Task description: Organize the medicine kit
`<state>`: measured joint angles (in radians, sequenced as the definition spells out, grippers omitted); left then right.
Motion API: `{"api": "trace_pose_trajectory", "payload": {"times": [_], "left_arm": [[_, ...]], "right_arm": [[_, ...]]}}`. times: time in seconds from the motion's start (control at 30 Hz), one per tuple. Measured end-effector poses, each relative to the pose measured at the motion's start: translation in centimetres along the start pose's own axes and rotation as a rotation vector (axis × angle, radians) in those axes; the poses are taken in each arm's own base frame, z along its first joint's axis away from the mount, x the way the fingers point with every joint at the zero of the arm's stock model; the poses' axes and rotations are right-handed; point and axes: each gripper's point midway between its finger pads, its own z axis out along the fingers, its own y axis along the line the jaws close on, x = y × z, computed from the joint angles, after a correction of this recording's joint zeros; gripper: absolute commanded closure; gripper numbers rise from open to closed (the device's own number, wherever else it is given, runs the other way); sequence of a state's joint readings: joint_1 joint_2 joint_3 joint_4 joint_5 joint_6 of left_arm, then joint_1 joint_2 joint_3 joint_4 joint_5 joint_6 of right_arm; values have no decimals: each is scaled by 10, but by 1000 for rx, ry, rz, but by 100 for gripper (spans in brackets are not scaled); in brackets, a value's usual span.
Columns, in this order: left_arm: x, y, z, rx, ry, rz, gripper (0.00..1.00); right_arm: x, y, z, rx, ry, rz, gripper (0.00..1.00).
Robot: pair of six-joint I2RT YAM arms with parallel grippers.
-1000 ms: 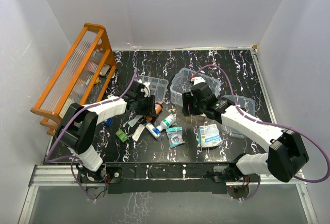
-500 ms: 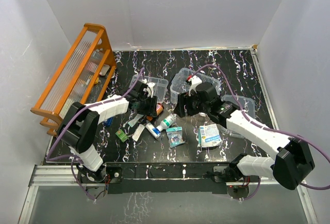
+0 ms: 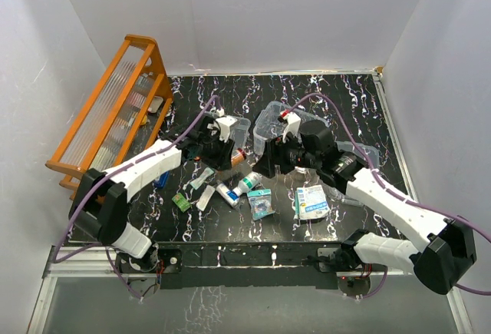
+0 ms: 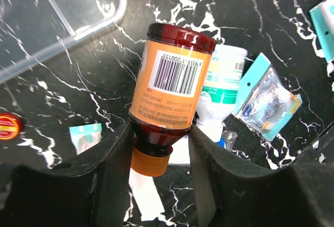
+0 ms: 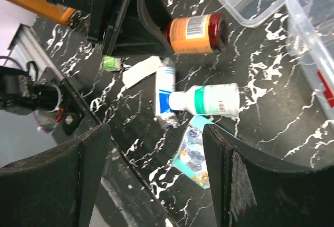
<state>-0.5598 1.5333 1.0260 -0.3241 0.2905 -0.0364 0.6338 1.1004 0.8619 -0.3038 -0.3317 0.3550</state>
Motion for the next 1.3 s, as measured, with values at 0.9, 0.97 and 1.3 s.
{"api": "trace_pose_trajectory", "payload": {"times": [0.9,0.97,1.3], "left_arm": [[-5,-31,-71,84,-261,491,55],[-6,-23,-74,27,-276,461,51],[-52,12,-132,-291,-563,200,34]], "right_arm": [[-23,10,29,-2,129,37,31],[-18,5,33,20,139,29,31],[47,-17,98,111,319,-22,33]]}}
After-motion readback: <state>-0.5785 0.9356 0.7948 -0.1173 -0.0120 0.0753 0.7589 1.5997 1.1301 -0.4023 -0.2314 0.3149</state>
